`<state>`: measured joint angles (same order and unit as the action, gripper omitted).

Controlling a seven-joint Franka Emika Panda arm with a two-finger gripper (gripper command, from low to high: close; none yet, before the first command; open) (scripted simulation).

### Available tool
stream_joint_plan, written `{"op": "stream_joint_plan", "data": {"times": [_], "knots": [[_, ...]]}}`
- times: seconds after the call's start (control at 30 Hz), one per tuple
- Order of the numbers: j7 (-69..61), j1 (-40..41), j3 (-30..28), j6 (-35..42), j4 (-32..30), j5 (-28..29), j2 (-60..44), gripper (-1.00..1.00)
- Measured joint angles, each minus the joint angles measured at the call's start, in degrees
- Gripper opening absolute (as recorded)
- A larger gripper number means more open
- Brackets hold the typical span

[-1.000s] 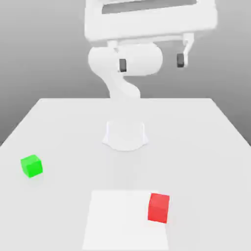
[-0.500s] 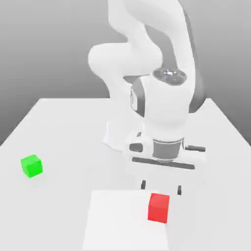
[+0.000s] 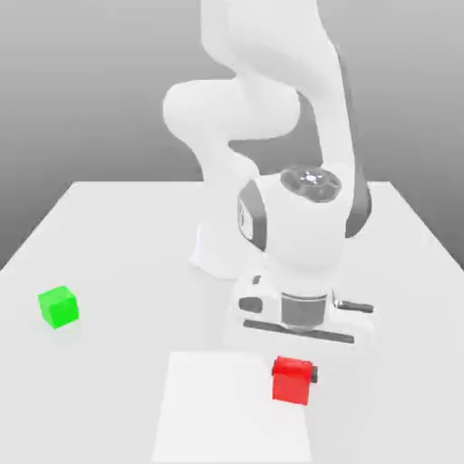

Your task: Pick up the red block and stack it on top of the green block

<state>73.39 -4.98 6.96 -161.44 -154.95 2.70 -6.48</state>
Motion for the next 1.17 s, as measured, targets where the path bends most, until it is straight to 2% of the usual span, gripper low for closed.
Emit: {"op": "stream_joint_plan", "data": {"times": [0.07,0.23,0.83,0.93,1.07,1.1,1.17], "knots": [[0.03,2.02,-0.85,2.35,-0.57,-1.16,2.97,-1.0],[5.48,12.74,-5.0,4.19,-1.84,-0.93,6.25,-1.0],[28.99,44.84,-24.54,8.2,-6.36,3.18,14.98,-1.0],[27.9,45.23,-25.7,4.4,-6.32,0.4,11.07,-1.0],[22.86,45.34,-24.05,-2.74,-6.06,-6.89,3.26,-1.0],[21.82,45.7,-23.41,-4.03,-6.01,-8.38,1.82,1.0],[21.82,45.69,-23.41,-4.03,-6.01,-8.38,1.82,1.0]]}}
